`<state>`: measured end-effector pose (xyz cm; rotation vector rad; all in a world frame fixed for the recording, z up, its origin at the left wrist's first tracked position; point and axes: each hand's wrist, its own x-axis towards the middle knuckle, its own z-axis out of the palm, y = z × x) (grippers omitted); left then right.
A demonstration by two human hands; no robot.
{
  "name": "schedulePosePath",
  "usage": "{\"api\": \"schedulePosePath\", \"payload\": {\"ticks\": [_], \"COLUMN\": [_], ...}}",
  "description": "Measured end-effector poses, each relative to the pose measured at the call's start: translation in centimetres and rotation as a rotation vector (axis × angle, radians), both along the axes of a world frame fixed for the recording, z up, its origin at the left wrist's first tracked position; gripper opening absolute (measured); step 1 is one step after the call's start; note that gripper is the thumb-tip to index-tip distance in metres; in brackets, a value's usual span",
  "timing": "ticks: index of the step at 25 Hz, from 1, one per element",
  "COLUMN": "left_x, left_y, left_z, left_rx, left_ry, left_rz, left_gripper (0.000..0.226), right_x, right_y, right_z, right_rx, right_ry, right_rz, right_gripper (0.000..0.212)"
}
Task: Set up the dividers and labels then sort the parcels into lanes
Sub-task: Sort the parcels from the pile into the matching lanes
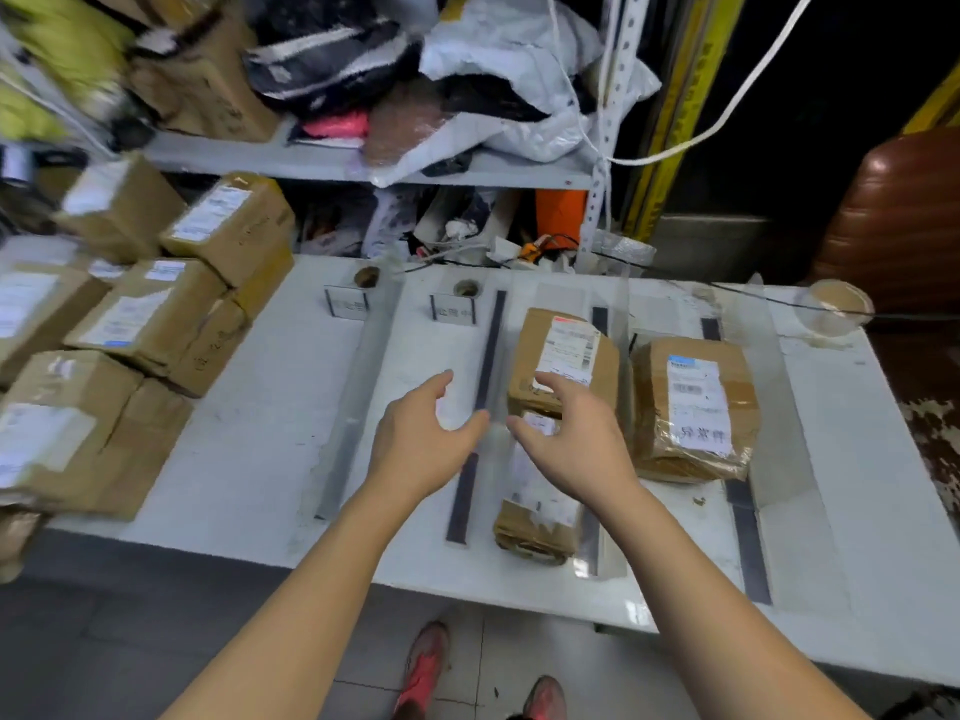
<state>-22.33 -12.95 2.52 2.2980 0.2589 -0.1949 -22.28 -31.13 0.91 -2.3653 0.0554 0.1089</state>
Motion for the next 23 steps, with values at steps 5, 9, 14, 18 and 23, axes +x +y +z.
{"api": "schedulePosePath", "payload": {"ticks": [5,9,14,18,23], "left_x": [0.3,0.0,-0.9,-0.7,0.8], "left_y": [10.5,20.8,34.6,45.4,54.2], "left_z": [3.8,6.1,7.9,7.9,7.1], "left_rx": [0.317,0.463,0.513,0.551,0.572], "left_ry": [-0.138,-0.193,-0.238,-0.212,-0.16], "left_rz": [-0.037,0.001,0.077,0.087,0.112], "left_gripper": [0.076,0.069,0.062,0.059,0.061], "right_x": [3.4,4.8,5.6,6.3,9.1], "right_y": [8.3,17.2,30.0,39.8,48.2], "right_z": [3.2,5.0,6.6,7.1,6.7], "right_rx": [-0.309,-0.391,-0.419,-0.403,-0.372], "right_ry": [-0.108,-0.135,-0.175,-0.18,-0.166], "right_rz": [0.274,0.371,0.42,0.45,0.475], "right_gripper": [0.07,0.069,0.068,0.066,0.065]}}
